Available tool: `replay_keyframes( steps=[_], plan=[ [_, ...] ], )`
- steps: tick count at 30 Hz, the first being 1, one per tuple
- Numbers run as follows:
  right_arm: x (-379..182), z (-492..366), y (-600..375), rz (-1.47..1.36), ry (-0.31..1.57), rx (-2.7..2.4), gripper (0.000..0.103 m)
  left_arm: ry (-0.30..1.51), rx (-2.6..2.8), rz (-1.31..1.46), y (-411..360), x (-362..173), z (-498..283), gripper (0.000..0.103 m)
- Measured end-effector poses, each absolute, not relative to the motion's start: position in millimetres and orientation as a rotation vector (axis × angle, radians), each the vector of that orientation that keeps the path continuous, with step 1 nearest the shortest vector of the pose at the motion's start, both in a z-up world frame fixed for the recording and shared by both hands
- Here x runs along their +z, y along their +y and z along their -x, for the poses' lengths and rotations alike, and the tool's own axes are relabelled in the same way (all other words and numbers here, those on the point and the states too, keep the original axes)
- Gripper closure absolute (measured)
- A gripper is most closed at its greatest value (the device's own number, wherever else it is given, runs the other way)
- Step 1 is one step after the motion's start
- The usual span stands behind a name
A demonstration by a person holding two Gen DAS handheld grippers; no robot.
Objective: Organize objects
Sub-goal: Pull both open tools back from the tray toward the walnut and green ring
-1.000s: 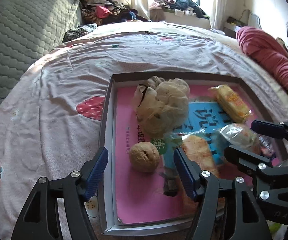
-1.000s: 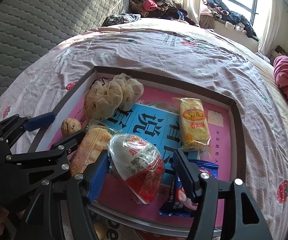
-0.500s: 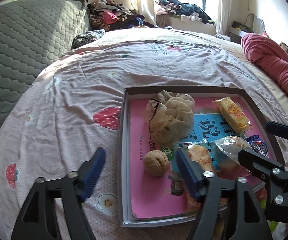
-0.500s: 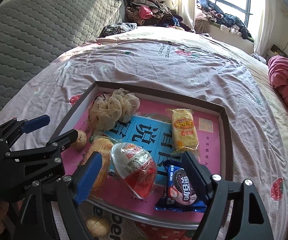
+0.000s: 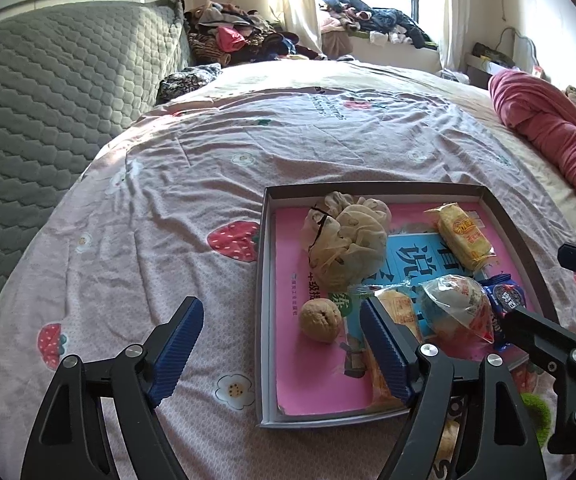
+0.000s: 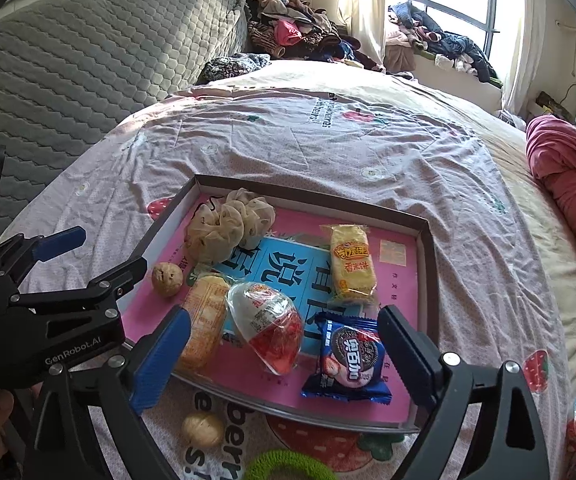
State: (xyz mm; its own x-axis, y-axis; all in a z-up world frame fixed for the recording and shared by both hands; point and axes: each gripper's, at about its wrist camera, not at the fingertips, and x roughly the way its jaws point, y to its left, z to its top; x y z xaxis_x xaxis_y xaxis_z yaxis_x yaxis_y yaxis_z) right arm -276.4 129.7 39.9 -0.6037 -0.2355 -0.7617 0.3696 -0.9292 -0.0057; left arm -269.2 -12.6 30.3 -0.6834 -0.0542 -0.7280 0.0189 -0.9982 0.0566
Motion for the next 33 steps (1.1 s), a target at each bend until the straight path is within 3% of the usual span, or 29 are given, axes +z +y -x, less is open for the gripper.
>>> replay_keyframes(
  steps=[33],
  plan=[
    [160.8, 151.6, 170.3, -0.948, 0.238, -2.641, 0.001, -0.069, -2.962, -1.053, 12.2, 145.9, 147.3, 0.021]
  ],
)
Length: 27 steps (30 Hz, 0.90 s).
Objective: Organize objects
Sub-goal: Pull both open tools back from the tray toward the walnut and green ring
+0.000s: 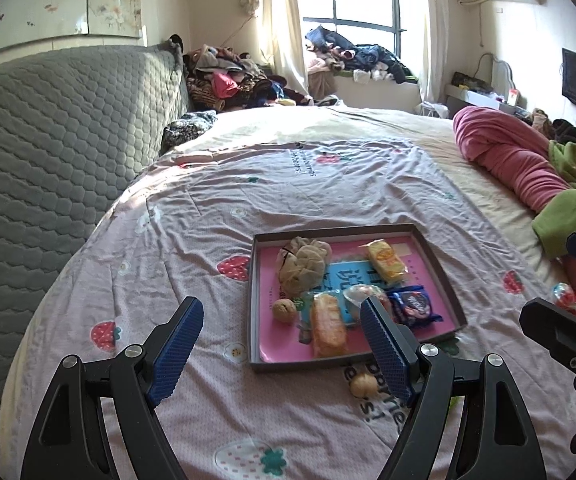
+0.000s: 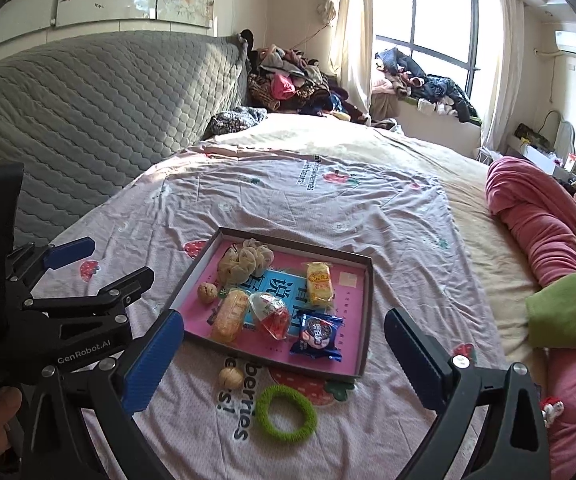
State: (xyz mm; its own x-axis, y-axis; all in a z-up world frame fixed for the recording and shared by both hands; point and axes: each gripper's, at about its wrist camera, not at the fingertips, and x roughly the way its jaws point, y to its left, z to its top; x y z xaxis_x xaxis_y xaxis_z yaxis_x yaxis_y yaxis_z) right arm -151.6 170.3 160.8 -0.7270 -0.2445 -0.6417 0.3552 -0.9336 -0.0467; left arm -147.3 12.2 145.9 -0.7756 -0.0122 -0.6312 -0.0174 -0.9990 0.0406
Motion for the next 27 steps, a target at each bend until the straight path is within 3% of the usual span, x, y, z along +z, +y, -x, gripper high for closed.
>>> replay_keyframes(
  steps=[13, 27],
  plan=[
    [154.1, 95.0, 187.1, -0.954, 0.245, -2.636, 0.001, 0.058, 2.95, 1.03, 22.1, 148.5, 81.7, 0.021],
    [117.4, 58.2, 191.8, -1.011, 0.262, -2.601, 0.001, 0.047, 2.913, 1.097, 22.7, 114.6, 47.5, 0.021]
  ],
)
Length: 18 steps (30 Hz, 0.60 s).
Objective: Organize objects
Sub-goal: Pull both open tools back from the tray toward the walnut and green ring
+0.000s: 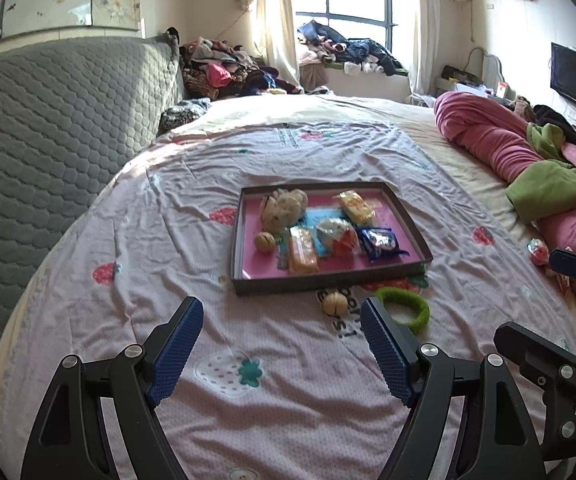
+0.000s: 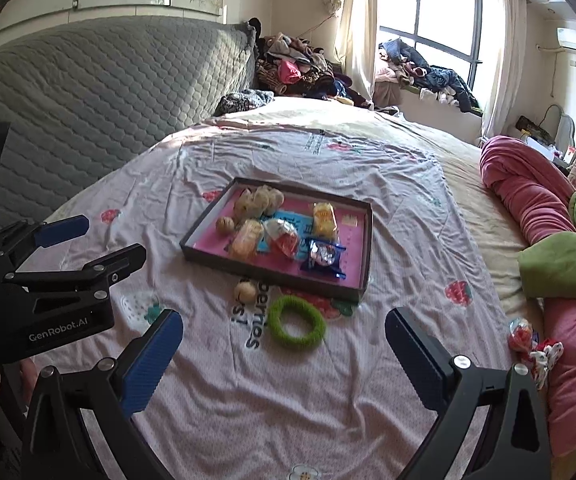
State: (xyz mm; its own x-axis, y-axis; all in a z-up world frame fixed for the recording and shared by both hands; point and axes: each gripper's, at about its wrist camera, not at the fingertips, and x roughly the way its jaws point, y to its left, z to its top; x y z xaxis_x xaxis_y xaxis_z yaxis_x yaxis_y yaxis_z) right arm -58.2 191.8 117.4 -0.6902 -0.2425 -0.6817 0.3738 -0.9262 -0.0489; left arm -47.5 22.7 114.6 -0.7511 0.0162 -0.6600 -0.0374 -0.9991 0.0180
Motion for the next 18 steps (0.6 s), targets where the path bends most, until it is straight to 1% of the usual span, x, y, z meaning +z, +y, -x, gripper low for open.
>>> replay_keyframes(
  steps=[9, 18],
  plan=[
    [95.8, 53.0, 190.6, -1.047, 0.272, -2.582, 0.001, 0.038, 2.892, 1.154, 21.5, 86.6, 50.4, 0.021],
    [66.0, 65.4, 189.8, -1.098, 0.287, -2.566, 0.001, 0.051, 2.85, 1.2, 31.2, 55.9, 66.3, 0.021]
  ],
)
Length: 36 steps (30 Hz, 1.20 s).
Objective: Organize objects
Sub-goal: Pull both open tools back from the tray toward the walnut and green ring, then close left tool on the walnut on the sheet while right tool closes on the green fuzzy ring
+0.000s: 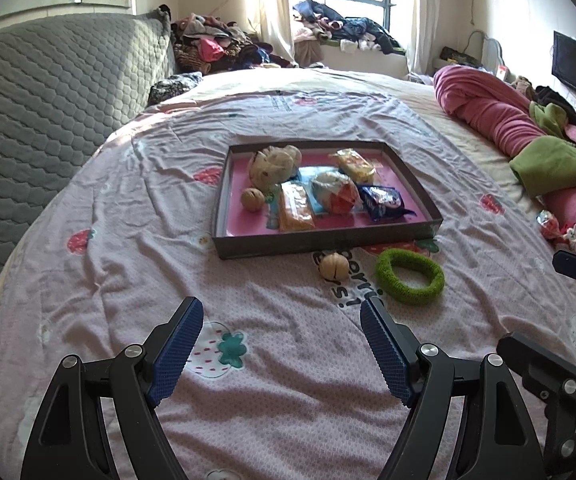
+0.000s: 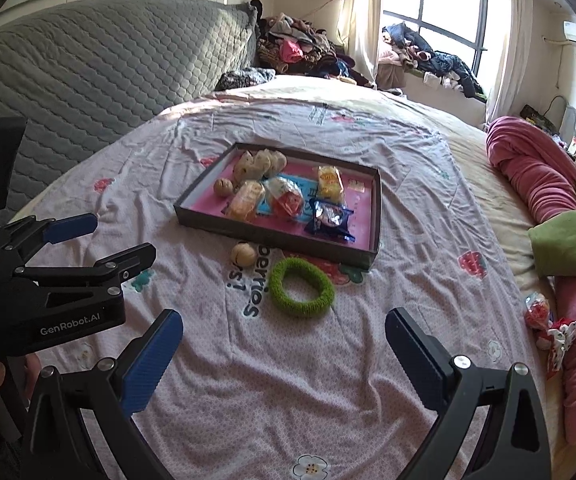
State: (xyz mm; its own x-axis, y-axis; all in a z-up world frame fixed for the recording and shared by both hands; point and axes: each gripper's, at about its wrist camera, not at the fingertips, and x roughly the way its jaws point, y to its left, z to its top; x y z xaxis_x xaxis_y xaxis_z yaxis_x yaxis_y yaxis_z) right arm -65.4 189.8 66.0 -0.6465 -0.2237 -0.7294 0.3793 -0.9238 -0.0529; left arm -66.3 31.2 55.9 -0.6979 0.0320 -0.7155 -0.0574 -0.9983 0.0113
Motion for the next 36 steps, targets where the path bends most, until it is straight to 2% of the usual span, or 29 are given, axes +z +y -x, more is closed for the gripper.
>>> replay_keyframes(
  steps=[16, 36],
  plan=[
    [5.6, 116.1, 196.9, -1.222, 0.325, -2.545, 0.001, 0.078, 2.758, 1.258, 55.5, 4.7, 125.0, 0.021],
    [-37.0, 169.3, 197.9, -1.319, 0.308, -2.536, 0.001, 0.056, 2.712, 1.308, 66.4, -32.3, 177.9, 0.021]
  ],
)
